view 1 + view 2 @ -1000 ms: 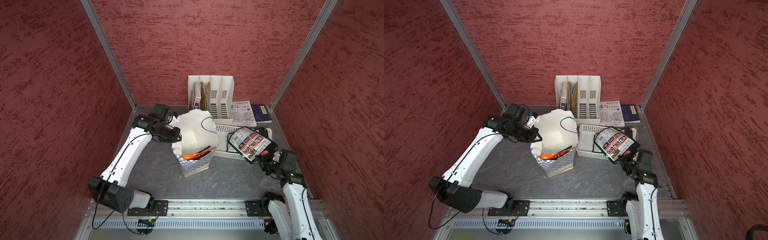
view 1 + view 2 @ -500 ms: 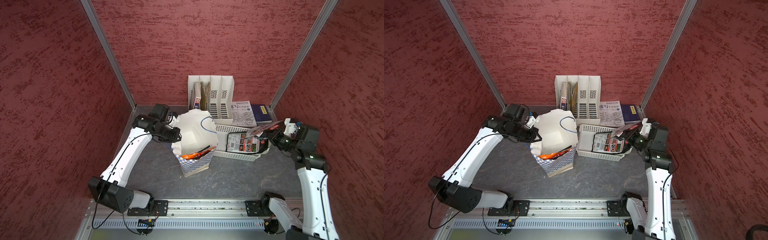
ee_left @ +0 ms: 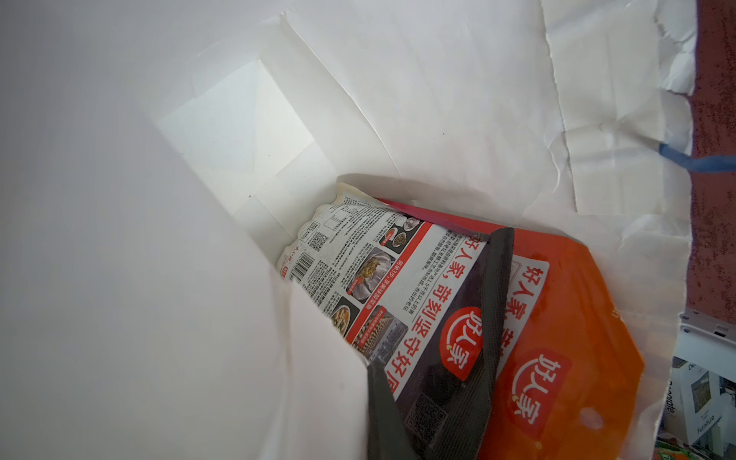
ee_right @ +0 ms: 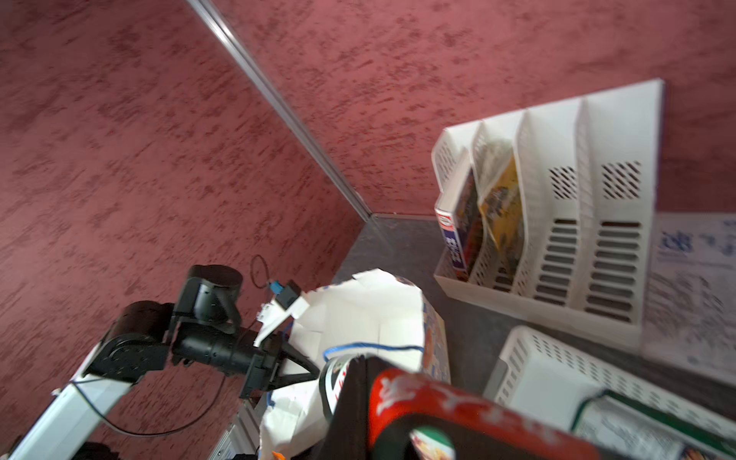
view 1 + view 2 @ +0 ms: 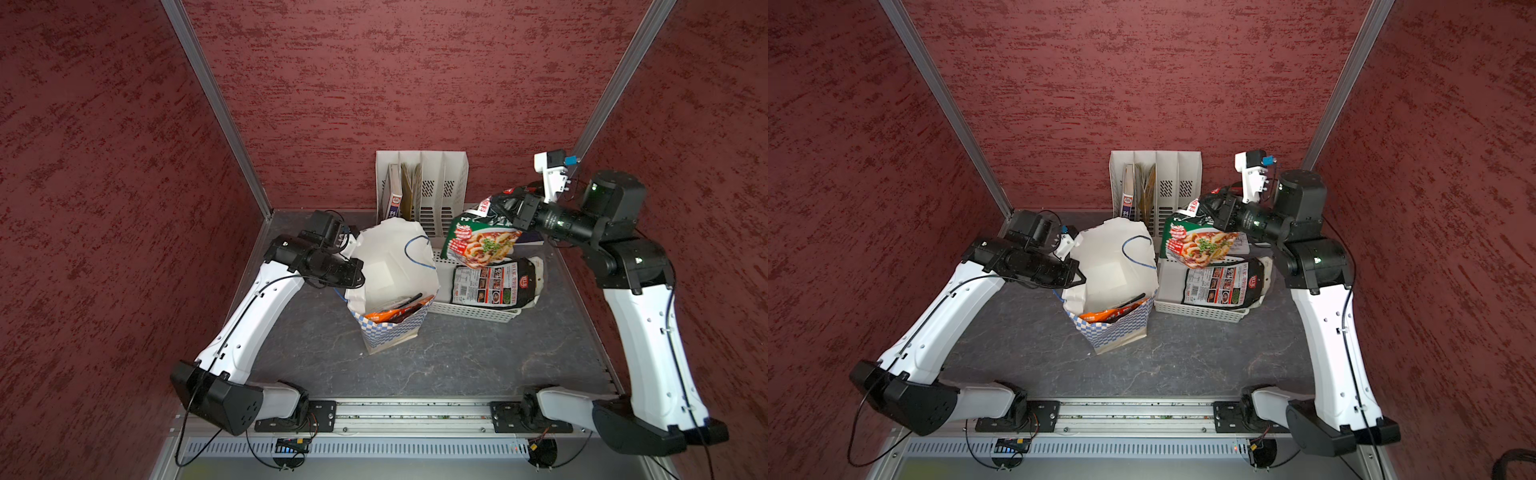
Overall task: Place the condiment packets inside the bag
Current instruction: Pick up the condiment packet from the storage box, then place the condiment packet in the paper bag.
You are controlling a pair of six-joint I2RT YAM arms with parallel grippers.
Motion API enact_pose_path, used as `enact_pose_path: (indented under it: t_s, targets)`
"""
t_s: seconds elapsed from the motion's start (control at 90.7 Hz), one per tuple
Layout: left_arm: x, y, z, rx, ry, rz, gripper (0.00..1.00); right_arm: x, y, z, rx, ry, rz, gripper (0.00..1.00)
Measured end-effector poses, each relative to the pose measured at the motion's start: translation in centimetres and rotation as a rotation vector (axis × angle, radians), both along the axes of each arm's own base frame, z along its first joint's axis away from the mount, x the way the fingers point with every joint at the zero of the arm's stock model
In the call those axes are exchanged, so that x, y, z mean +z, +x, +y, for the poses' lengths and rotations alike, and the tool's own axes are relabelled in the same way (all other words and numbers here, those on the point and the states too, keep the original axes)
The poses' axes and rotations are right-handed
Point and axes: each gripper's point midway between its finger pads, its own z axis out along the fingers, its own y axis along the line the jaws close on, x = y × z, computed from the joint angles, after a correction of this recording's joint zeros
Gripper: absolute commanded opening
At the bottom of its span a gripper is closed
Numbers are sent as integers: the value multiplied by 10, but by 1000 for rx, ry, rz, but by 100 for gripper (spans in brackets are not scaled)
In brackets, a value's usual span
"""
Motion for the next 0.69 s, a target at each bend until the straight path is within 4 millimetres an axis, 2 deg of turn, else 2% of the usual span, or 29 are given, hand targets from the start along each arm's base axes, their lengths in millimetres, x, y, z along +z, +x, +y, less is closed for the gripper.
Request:
enact_pose_path:
  t_s: [0.209, 0.342, 0.397, 0.507, 0.694]
  targets:
    - [0, 1, 0, -1, -4, -12, 0, 63, 13, 64, 96, 17, -172, 0]
    - [0, 1, 0, -1, -4, -13, 0, 82, 23, 95, 122, 41, -231, 0]
    - [0, 1, 0, -1, -3, -13, 0, 80, 25, 108, 137, 45, -226, 0]
    - [0, 1, 0, 0, -2, -13, 0, 63, 24, 136, 175, 30, -186, 0]
    - [0, 1, 0, 0, -1, -14, 0, 20, 15, 172, 231, -28, -92, 0]
